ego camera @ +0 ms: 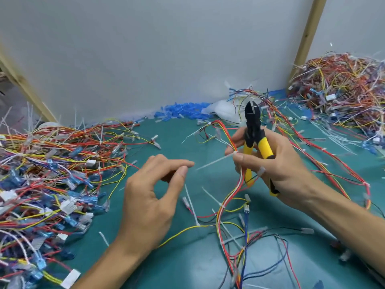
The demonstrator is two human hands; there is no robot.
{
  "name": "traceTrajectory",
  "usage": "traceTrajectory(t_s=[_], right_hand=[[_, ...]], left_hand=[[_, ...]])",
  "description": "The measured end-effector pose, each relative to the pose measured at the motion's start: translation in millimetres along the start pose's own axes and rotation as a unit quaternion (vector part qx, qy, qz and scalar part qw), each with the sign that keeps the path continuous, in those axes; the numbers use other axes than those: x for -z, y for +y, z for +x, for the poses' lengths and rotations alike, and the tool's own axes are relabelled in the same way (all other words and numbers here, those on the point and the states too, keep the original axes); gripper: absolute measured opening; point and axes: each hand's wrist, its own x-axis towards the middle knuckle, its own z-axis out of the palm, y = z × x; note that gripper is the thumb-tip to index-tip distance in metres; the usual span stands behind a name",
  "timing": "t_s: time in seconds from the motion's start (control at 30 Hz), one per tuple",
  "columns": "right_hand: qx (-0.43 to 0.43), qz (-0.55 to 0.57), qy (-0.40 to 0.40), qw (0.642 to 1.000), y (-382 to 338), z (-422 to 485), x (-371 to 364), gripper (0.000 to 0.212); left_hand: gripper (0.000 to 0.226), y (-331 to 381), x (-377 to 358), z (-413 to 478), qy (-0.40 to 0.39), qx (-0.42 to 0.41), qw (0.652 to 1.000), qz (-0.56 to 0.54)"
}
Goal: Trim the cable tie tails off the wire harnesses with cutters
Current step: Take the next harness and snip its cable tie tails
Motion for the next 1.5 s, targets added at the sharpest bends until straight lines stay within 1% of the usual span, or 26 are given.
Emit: traceTrajectory(t_s=[0.07, 0.13, 0.2, 0.27, 0.33, 0.4, 0.47, 0.53, 0.6, 0.67, 0.73, 0.83, 0.87, 0.9, 0.93, 0.97, 1.0, 1.03, 1.1, 1.13, 1.17, 1.2, 1.27, 1.33, 1.43, 1.5], right_hand=[[0.001, 0.003, -0.009, 1.000, 1, -2, -2, 0.029], [-0.004, 0.008, -0.024, 1.000, 1, -3, -4, 0.031], [-0.004, -0.007, -0.048, 0.999, -2, -4, -6, 0.034], [0.004, -0.047, -0.077, 0.996, -5, -7, -8, 0.036], [0.012, -0.095, -0.111, 0.989, -6, -11, -11, 0.034], [0.012, -0.152, -0.145, 0.978, -4, -14, -15, 0.030], [0.009, -0.193, -0.173, 0.966, -3, -16, -17, 0.028], [0.004, -0.204, -0.186, 0.961, -4, -17, -19, 0.025], [0.000, -0.204, -0.185, 0.961, -6, -17, -20, 0.023], [0.002, -0.228, -0.182, 0.956, -7, -16, -19, 0.021], [-0.002, -0.248, -0.180, 0.952, -7, -14, -16, 0.023], [-0.018, -0.227, -0.188, 0.955, -7, -14, -15, 0.032], [-0.022, -0.221, -0.192, 0.956, -8, -15, -16, 0.033], [-0.023, -0.219, -0.194, 0.956, -7, -15, -16, 0.034], [-0.023, -0.219, -0.194, 0.956, -7, -14, -16, 0.035], [-0.025, -0.215, -0.194, 0.957, -6, -14, -16, 0.037], [-0.029, -0.208, -0.193, 0.958, -5, -13, -15, 0.036], [-0.034, -0.196, -0.191, 0.961, -5, -12, -14, 0.034], [-0.044, -0.160, -0.187, 0.968, -6, -12, -10, 0.029], [-0.047, -0.136, -0.184, 0.972, -7, -11, -9, 0.027], [-0.047, -0.112, -0.180, 0.976, -8, -11, -8, 0.025], [-0.046, -0.092, -0.174, 0.979, -8, -10, -7, 0.023], [-0.050, -0.067, -0.159, 0.984, -5, -8, -8, 0.021], [-0.062, -0.051, -0.147, 0.986, -2, -7, -9, 0.020], [-0.063, -0.041, -0.136, 0.988, 0, -7, -8, 0.021], [-0.050, -0.058, -0.140, 0.987, 0, -6, -6, 0.018]], left_hand=[[0.018, -4, 1, 1, -0.022, 0.058, 0.996, -0.064], [0.022, -9, -1, 1, -0.069, 0.109, 0.984, -0.124], [0.025, -12, -2, 2, -0.094, 0.125, 0.976, -0.148], [0.029, -14, -3, 4, -0.100, 0.133, 0.970, -0.178], [0.036, -16, -3, 6, -0.100, 0.144, 0.958, -0.225], [0.039, -16, -5, 6, -0.106, 0.159, 0.938, -0.290], [0.041, -11, -8, 5, -0.117, 0.180, 0.905, -0.368], [0.040, -8, -12, 3, -0.111, 0.198, 0.869, -0.439], [0.041, -8, -14, 2, -0.091, 0.212, 0.841, -0.489], [0.041, -8, -15, 2, -0.071, 0.228, 0.824, -0.514], [0.037, -7, -14, 4, -0.048, 0.252, 0.815, -0.519], [0.024, -6, -12, 5, -0.023, 0.289, 0.786, -0.546], [0.021, -6, -11, 5, -0.024, 0.297, 0.773, -0.560], [0.023, -6, -10, 5, -0.032, 0.300, 0.766, -0.568], [0.030, -7, -9, 6, -0.042, 0.298, 0.765, -0.569], [0.038, -8, -8, 6, -0.052, 0.289, 0.773, -0.562], [0.045, -9, -7, 6, -0.057, 0.274, 0.788, -0.548], [0.048, -10, -6, 7, -0.053, 0.255, 0.813, -0.520], [0.043, -15, -3, 9, -0.013, 0.204, 0.885, -0.419], [0.036, -17, -1, 10, 0.011, 0.169, 0.915, -0.367], [0.026, -17, 2, 12, 0.026, 0.133, 0.932, -0.335], [0.019, -18, 4, 13, 0.027, 0.100, 0.942, -0.318], [0.018, -19, 9, 15, 0.004, 0.050, 0.958, -0.282], [0.019, -17, 10, 14, -0.021, 0.033, 0.966, -0.254], [0.021, -14, 7, 11, -0.002, 0.074, 0.954, -0.289], [0.019, -14, 5, 10, 0.017, 0.102, 0.945, -0.311]])
